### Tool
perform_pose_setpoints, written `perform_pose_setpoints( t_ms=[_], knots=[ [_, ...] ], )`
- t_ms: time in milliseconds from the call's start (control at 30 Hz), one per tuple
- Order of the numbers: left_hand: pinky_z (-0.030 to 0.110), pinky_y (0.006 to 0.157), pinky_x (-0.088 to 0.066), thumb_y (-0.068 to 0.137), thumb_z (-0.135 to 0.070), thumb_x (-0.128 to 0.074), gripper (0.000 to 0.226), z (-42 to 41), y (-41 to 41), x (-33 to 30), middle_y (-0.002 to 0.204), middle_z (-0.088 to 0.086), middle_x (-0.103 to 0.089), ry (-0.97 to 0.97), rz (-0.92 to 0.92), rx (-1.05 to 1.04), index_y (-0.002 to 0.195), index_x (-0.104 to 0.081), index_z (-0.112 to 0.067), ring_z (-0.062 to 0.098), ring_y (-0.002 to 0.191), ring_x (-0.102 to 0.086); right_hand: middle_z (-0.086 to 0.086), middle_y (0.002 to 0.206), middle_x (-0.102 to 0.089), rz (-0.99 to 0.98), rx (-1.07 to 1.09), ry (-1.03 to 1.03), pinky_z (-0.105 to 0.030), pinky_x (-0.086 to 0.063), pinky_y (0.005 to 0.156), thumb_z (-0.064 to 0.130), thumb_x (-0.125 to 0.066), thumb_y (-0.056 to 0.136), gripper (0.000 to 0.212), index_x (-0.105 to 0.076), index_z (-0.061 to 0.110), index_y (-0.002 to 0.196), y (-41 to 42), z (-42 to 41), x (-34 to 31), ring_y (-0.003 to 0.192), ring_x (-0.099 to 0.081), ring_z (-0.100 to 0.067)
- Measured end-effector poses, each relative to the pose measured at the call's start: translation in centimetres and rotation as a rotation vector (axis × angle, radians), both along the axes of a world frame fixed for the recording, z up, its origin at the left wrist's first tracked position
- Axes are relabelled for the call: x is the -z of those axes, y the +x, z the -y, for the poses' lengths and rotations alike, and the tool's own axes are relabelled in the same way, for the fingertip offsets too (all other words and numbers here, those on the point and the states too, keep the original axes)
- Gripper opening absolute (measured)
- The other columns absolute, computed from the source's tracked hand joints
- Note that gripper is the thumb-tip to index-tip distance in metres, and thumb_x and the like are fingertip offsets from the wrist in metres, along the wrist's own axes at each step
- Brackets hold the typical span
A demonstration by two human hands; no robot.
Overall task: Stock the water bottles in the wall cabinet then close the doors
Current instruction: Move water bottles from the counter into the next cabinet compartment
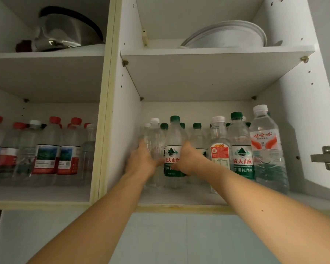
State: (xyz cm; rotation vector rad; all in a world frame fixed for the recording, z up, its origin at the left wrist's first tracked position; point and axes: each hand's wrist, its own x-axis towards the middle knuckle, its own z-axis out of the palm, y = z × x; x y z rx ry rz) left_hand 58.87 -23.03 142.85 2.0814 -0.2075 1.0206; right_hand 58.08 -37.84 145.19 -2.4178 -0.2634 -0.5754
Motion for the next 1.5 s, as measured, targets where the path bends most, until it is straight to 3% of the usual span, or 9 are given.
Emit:
perform_pose_setpoints(
  t_ms=[133,233,367,467,667,800,1033,1233,1500],
  knots=[
    [0.048,0.089,-0.052,0.078,-0.042,-0.084,0.09,0.3,-0.7,0.2,0.129,0.017,-0.058,0.136,-0.008,-0.308,0.144,-0.03,-0.014,0.038,0.114,-0.061,-0.01,0.114,-0.052,-0.058,-0.071,0.039,-0.032,-0.051,0.057,0.014,-0.078,0.087,0.068,-0.032,0.012,0.136,0.4,-1.2,-0.6,0.1,-0.056,-0.027],
    [0.049,0.096,-0.049,0.081,-0.038,-0.083,0.111,0.3,-1.0,-0.1,0.142,0.021,-0.043,0.222,0.012,-0.354,0.157,-0.007,-0.013,0.041,0.124,-0.055,-0.009,0.114,-0.052,-0.043,-0.098,0.049,-0.033,-0.053,0.056,0.016,-0.079,0.086,0.068,-0.032,0.014,0.135,0.9,-1.2,-0.6,0.101,-0.057,-0.027],
    [0.048,0.103,-0.048,0.075,-0.03,-0.089,0.115,-0.4,-1.8,-1.9,0.149,0.021,-0.03,0.421,0.158,-0.336,0.157,-0.009,-0.023,0.042,0.131,-0.047,-0.012,0.126,-0.055,-0.005,-0.147,0.078,-0.037,-0.059,0.067,0.017,-0.079,0.086,0.065,-0.036,0.015,0.134,1.9,-0.6,0.1,0.111,-0.059,-0.03],
    [0.051,0.11,-0.038,0.071,-0.03,-0.091,0.123,-1.2,-2.5,-5.1,0.158,0.019,-0.019,0.583,0.102,-0.338,0.159,-0.005,-0.032,0.043,0.142,-0.03,-0.012,0.128,-0.053,-0.004,-0.196,0.099,-0.046,-0.061,0.084,0.016,-0.08,0.085,0.064,-0.037,0.016,0.132,2.2,-0.2,0.2,0.114,-0.058,-0.031],
    [0.053,0.113,-0.028,0.066,-0.066,-0.082,0.124,-1.9,-2.8,-9.6,0.144,0.012,-0.053,1.189,-0.089,-0.655,0.158,-0.003,-0.041,0.035,0.133,-0.04,-0.01,0.122,-0.055,0.0,-0.226,0.118,-0.05,-0.062,0.081,0.014,-0.08,0.085,0.059,-0.038,0.017,0.127,2.3,0.1,0.4,0.109,-0.059,-0.031],
    [0.053,0.113,-0.024,0.063,-0.077,-0.076,0.113,-1.7,-2.2,-10.5,0.139,0.009,-0.058,1.247,-0.15,-0.713,0.153,-0.026,-0.03,0.033,0.131,-0.043,-0.01,0.119,-0.055,-0.005,-0.23,0.113,-0.045,-0.063,0.077,0.017,-0.081,0.085,0.055,-0.04,0.017,0.122,2.6,0.3,0.4,0.107,-0.059,-0.03],
    [0.05,0.12,-0.02,0.069,-0.059,-0.084,0.105,-2.1,-1.9,-10.6,0.138,0.01,-0.058,1.265,-0.105,-0.658,0.152,-0.032,-0.021,0.031,0.131,-0.049,-0.003,0.108,-0.056,-0.014,-0.25,0.096,-0.042,-0.064,0.079,0.022,-0.08,0.086,0.046,-0.043,0.021,0.113,3.3,0.1,0.6,0.103,-0.062,-0.026],
    [0.054,0.123,-0.014,0.075,-0.063,-0.077,0.092,-2.2,-2.4,-10.4,0.133,0.008,-0.061,1.401,-0.082,-0.799,0.145,-0.042,-0.015,0.029,0.129,-0.052,-0.005,0.116,-0.062,-0.023,-0.279,0.104,-0.044,-0.063,0.082,0.022,-0.081,0.085,0.044,-0.046,0.022,0.112,3.3,-0.9,0.5,0.108,-0.065,-0.027],
    [0.048,0.122,-0.023,0.074,-0.062,-0.079,0.103,-2.5,-2.0,-10.0,0.13,0.016,-0.062,1.407,-0.017,-0.869,0.144,-0.039,0.003,0.03,0.125,-0.055,-0.008,0.121,-0.064,-0.034,-0.29,0.104,-0.044,-0.063,0.082,0.022,-0.081,0.085,0.049,-0.051,0.018,0.124,3.1,-0.8,0.5,0.107,-0.066,-0.028]
  ],
)
